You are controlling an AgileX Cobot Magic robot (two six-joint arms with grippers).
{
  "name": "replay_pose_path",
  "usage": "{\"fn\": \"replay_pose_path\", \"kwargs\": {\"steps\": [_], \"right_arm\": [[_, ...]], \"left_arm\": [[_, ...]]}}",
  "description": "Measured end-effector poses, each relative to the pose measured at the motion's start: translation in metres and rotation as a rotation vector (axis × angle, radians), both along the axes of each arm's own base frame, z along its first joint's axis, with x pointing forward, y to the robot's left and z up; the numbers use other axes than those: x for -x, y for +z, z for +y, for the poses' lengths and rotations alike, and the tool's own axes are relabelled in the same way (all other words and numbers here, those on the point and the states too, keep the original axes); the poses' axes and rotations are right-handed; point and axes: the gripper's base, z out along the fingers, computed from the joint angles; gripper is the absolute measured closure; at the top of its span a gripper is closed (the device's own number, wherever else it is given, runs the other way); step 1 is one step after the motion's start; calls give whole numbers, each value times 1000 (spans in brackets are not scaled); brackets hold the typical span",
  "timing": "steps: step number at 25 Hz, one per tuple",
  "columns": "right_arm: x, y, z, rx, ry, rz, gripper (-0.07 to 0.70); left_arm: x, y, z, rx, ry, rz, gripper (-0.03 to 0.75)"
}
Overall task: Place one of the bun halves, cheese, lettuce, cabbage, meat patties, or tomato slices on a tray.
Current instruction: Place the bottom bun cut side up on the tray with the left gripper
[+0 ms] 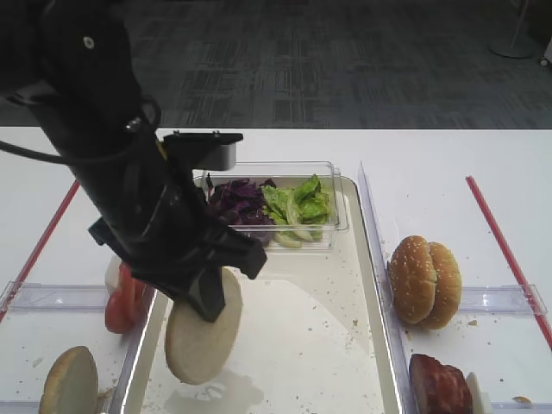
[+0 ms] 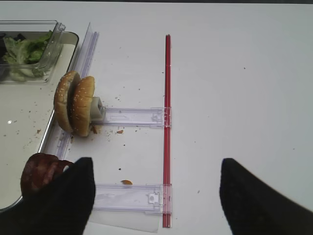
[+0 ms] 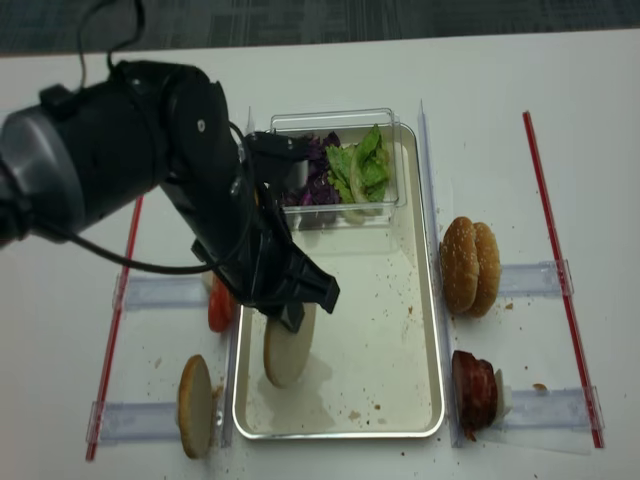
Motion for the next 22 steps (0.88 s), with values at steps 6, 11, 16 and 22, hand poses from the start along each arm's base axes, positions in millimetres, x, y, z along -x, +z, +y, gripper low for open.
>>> {"fn": "replay_pose_path", "kwargs": {"steps": [6,11,16,22], "right_arm": [[0,0,0,-2,-1,0,79],[0,0,0,-2,-1,0,79],[0,0,0,-2,-1,0,79],[0,0,0,-2,-1,0,79]], "left_arm": [[-6,-25,-16,113,-99,103,631],[-20,-32,-14,273,-89,154,631],[-33,-35,-3,390,-80,206,631],[-50,-49,11,460,-63,248,631]]}}
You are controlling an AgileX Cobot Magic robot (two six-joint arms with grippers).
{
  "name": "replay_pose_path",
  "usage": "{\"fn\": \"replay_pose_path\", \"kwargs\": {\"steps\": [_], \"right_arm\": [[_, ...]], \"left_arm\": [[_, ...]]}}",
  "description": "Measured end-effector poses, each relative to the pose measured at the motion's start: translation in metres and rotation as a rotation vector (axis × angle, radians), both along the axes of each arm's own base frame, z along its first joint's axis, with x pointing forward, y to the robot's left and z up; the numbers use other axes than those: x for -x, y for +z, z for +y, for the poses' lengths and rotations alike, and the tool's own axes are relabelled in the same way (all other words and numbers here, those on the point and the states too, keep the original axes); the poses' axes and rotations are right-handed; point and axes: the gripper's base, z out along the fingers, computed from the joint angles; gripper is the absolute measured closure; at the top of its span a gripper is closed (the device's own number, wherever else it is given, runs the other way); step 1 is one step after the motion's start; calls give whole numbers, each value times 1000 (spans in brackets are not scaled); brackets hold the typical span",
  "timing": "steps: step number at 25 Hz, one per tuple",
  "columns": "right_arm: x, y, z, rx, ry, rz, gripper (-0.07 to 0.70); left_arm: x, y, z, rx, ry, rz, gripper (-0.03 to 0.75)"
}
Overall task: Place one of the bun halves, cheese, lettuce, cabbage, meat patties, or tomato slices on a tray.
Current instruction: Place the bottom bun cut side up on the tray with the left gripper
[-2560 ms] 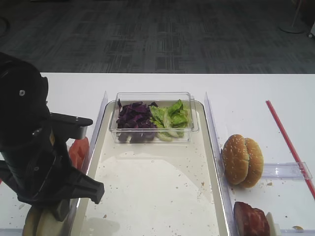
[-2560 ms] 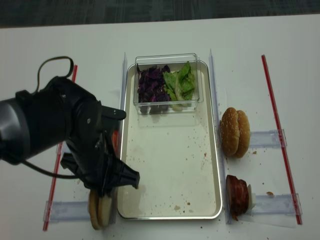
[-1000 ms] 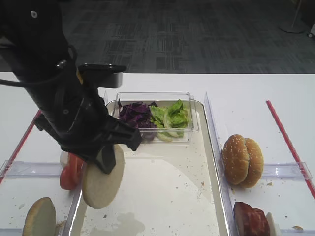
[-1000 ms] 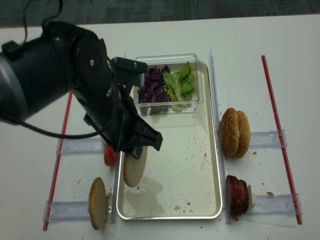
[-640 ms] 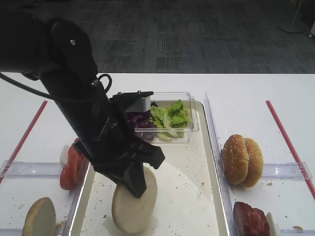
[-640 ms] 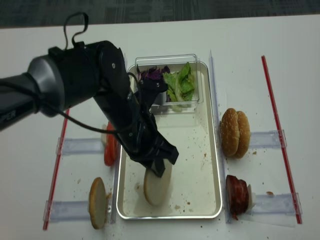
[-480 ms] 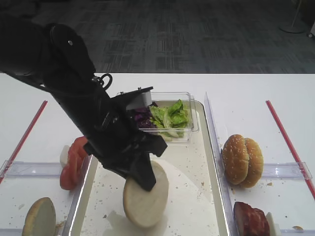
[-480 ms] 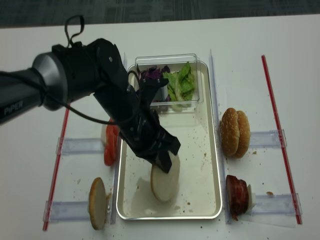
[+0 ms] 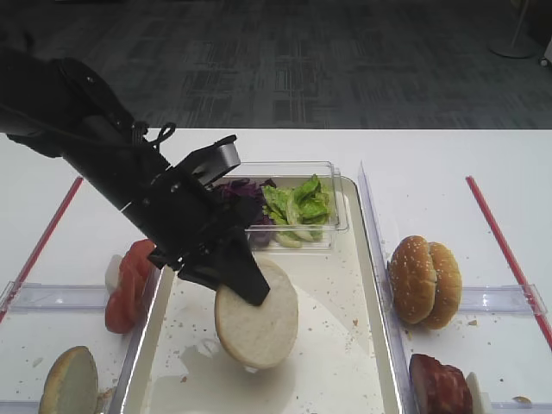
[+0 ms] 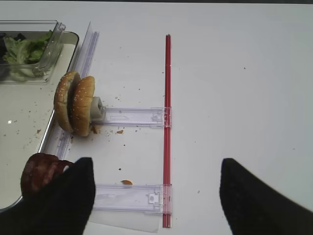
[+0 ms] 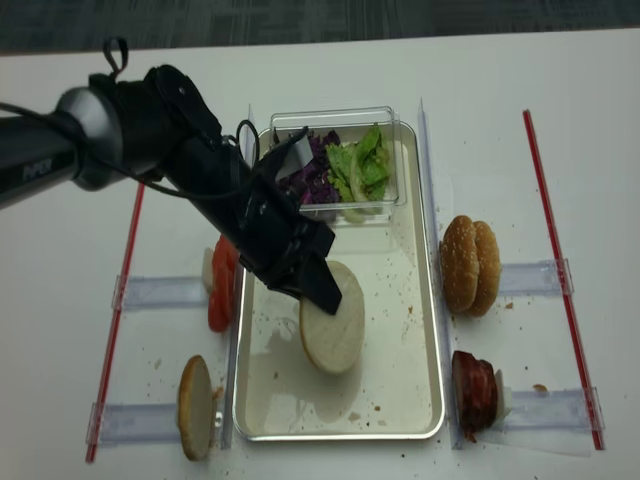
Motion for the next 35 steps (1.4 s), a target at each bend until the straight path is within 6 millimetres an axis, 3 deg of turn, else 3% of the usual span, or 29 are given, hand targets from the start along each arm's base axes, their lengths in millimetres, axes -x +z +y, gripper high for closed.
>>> {"fn": "replay_pose_path", "kwargs": {"steps": [21,29,35], "right_arm": [[0,0,0,0,0,0,79],[0,0,0,0,0,0,79],[0,0,0,0,0,0,79]], "left_arm": [[-6,-6,3,40,-72,-75,633],[-10,-36,1,23,-95,-11,633],[-16,-45,-2,40,-101,-12,633]]}}
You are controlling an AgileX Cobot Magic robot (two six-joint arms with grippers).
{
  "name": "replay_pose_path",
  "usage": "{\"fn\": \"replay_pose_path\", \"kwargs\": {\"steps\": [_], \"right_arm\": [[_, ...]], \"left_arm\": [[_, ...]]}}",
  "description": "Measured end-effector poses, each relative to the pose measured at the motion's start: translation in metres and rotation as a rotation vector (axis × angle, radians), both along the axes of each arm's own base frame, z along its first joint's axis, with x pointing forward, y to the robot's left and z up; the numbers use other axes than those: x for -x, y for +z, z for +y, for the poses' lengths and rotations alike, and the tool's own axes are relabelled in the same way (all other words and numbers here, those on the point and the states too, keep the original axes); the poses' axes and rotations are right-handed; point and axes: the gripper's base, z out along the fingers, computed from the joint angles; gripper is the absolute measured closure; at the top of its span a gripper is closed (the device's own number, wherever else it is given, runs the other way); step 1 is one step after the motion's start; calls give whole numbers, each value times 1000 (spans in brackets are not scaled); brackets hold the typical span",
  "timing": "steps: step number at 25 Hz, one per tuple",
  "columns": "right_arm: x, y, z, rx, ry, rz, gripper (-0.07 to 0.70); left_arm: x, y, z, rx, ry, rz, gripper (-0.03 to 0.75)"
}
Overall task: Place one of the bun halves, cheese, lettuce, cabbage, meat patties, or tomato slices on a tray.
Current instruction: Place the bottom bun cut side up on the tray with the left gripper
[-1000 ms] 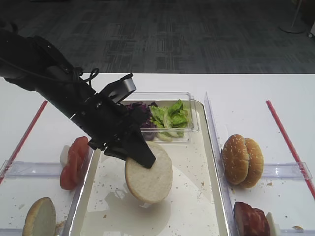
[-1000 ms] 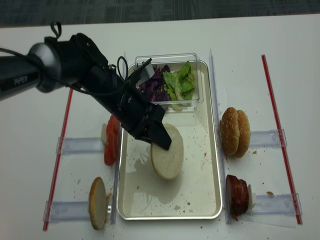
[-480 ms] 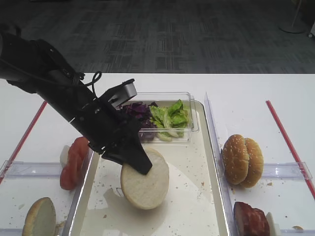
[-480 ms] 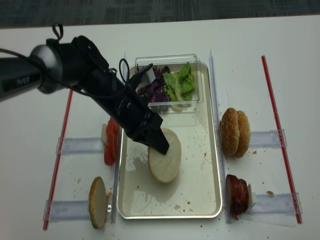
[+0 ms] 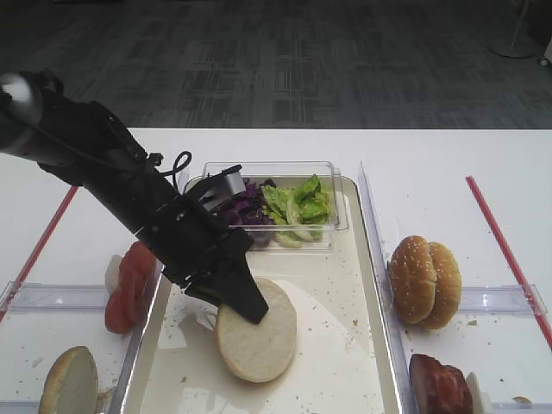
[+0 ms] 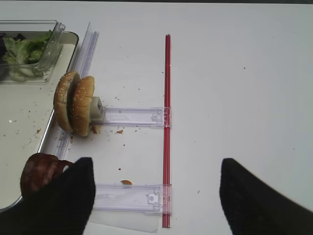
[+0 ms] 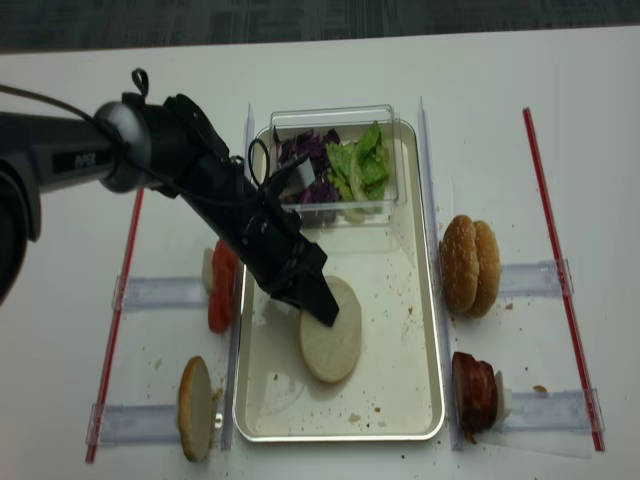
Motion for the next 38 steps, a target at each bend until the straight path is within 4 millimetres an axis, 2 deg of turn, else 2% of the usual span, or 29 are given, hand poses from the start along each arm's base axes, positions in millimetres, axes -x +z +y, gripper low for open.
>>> {"fn": "replay_pose_path", "kwargs": {"steps": [18,38], "right_arm": [[0,0,0,2,1,0,79],[0,0,0,3,2,0,79]], "left_arm": [[-4,-1,-2,5,3,-6,633],[-12,-5,0,-38,50,-88,633]]}}
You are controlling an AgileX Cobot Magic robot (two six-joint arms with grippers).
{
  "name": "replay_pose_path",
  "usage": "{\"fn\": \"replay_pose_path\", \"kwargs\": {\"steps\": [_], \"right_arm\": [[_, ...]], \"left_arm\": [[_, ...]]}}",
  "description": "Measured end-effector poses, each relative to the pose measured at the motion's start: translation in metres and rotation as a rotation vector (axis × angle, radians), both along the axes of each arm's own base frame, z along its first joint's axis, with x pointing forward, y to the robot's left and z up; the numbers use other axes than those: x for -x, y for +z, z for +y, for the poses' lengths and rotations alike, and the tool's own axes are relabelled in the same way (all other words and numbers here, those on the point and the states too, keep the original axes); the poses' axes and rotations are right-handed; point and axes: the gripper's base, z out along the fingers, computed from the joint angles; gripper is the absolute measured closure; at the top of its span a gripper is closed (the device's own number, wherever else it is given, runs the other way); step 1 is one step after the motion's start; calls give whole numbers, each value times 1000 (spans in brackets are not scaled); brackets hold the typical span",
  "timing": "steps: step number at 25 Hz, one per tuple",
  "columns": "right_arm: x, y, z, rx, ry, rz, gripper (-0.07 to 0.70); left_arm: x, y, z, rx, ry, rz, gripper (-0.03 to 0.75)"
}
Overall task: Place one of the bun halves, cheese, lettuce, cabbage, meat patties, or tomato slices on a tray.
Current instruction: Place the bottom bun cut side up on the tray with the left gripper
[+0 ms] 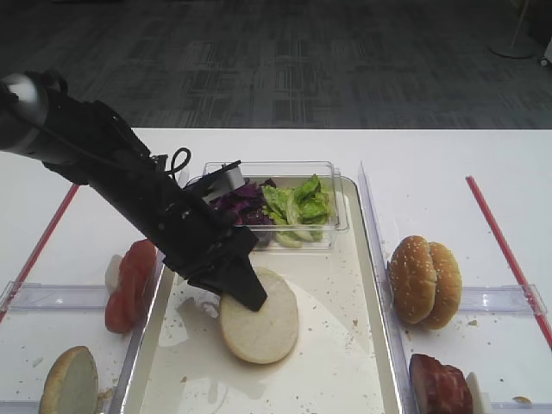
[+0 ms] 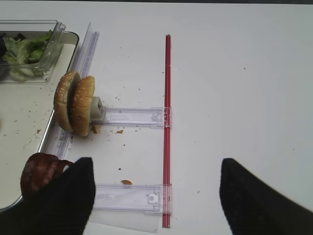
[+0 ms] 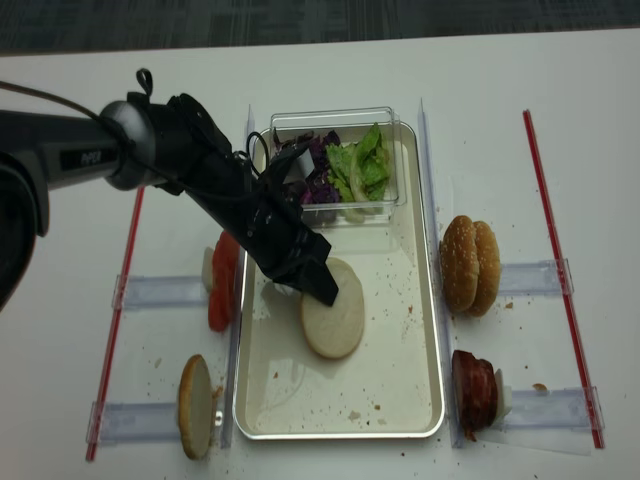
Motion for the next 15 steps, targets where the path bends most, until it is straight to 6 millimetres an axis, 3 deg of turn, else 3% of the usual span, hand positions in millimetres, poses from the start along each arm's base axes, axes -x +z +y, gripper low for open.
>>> {"fn": "replay_pose_path", "kwargs": {"steps": [10,15], "right_arm": [[0,0,0,0,0,0,79],[0,0,0,0,0,0,79]], "left_arm": [[3,-2,4,-48,-20,21,629],[3,-2,4,-48,-25,25,573]]}}
